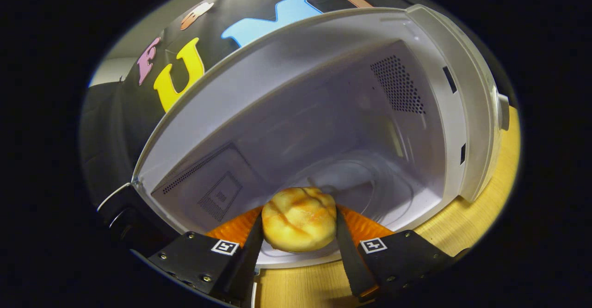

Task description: Open the microwave, put the food inside, and close the microwave door.

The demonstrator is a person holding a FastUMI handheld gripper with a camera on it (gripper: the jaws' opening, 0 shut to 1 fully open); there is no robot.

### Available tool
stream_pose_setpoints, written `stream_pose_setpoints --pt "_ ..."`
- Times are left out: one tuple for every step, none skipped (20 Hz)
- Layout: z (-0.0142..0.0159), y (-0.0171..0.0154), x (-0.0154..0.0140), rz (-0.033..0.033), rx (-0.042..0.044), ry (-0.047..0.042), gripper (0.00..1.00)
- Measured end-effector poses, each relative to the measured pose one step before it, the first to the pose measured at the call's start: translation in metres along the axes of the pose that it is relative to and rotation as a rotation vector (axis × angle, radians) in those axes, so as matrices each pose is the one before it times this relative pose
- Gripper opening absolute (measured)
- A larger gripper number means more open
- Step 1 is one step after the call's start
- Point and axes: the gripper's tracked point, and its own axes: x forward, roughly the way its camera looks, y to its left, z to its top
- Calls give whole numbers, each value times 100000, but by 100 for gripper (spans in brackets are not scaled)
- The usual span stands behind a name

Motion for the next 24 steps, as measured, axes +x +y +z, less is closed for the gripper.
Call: stream_pose_setpoints --pt "35 44 247 -52 784 -714 80" --pt "-52 -91 310 -858 -50 -562 80" --pt "-46 -100 313 -320 486 -447 82" --pt "5 -55 296 167 1804 -194 84" --pt "-117 -136 376 298 3212 427 87" --pt "-47 -34 405 270 4505 623 87" --pt "201 529 25 2363 3322 -647 87" --pt "-42 -13 19 -502 1428 -958 88" --pt "44 -245 -16 -1336 -835 -1501 91" --pt "-86 -333 232 -2366 -1935 -1270 91" --pt "289 -262 324 -2306 -2534 -1241 94" --pt "375 -180 295 -969 -1399 -581 94" --pt "167 31 130 128 -624 -167 94" --pt "19 121 -186 409 -561 216 94" --pt "-60 123 -73 161 -128 257 94" --pt "-212 0 -129 673 -387 356 94" --pt "-83 167 -223 605 -417 528 94" --pt "-37 310 -329 636 -810 464 94" --pt "-115 338 -465 943 -954 778 94" --pt "125 316 -673 1077 -585 9 94" --pt "129 434 -895 1438 -1099 -607 94" --pt "202 282 -834 585 -1090 -352 94" --pt "133 587 -1194 1898 -1017 -2 94" --pt "67 577 -1196 2145 -798 502 95"
